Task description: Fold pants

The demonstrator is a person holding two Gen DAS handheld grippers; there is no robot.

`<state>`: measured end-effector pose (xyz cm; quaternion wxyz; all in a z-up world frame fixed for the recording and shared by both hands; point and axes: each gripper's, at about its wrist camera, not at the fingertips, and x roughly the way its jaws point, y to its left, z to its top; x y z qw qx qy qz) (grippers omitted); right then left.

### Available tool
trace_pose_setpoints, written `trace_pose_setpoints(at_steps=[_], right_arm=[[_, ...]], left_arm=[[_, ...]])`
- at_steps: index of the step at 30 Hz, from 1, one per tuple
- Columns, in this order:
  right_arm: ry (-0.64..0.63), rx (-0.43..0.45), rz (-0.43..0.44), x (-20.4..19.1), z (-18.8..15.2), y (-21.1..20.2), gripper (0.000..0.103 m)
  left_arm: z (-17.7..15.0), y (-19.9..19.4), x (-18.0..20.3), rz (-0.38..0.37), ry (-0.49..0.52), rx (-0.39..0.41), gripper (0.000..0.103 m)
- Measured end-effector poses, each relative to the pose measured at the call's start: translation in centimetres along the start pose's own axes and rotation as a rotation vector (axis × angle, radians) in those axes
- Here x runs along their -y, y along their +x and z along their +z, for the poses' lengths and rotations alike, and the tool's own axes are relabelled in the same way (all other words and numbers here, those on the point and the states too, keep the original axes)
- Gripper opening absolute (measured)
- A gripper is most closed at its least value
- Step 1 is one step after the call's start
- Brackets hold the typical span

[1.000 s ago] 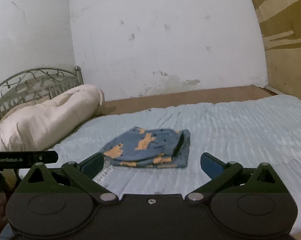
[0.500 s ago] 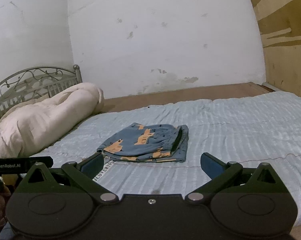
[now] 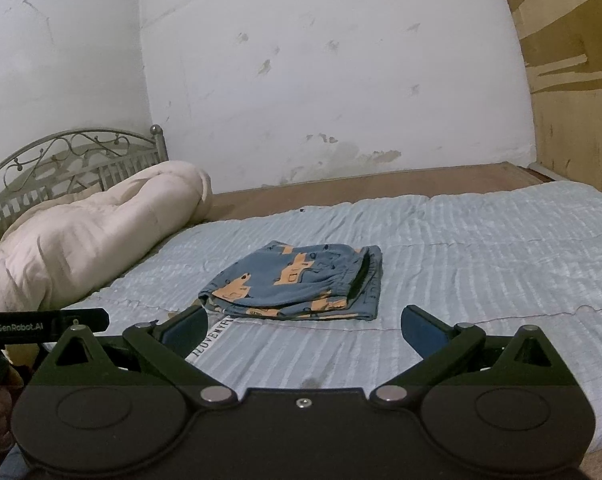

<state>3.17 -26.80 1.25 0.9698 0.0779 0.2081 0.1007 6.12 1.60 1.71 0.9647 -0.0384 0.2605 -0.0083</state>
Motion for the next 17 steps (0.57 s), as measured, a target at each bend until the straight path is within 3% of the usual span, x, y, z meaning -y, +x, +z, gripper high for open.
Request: trace_pose_setpoints(at_steps=[17], right_arm=[[-0.008,-0.028,0.012,-0.14,-0.16,0.78,0.102]], left_arm=[[0.0,0.15,0.53,0.006,-0.005,-0.005,0.102]])
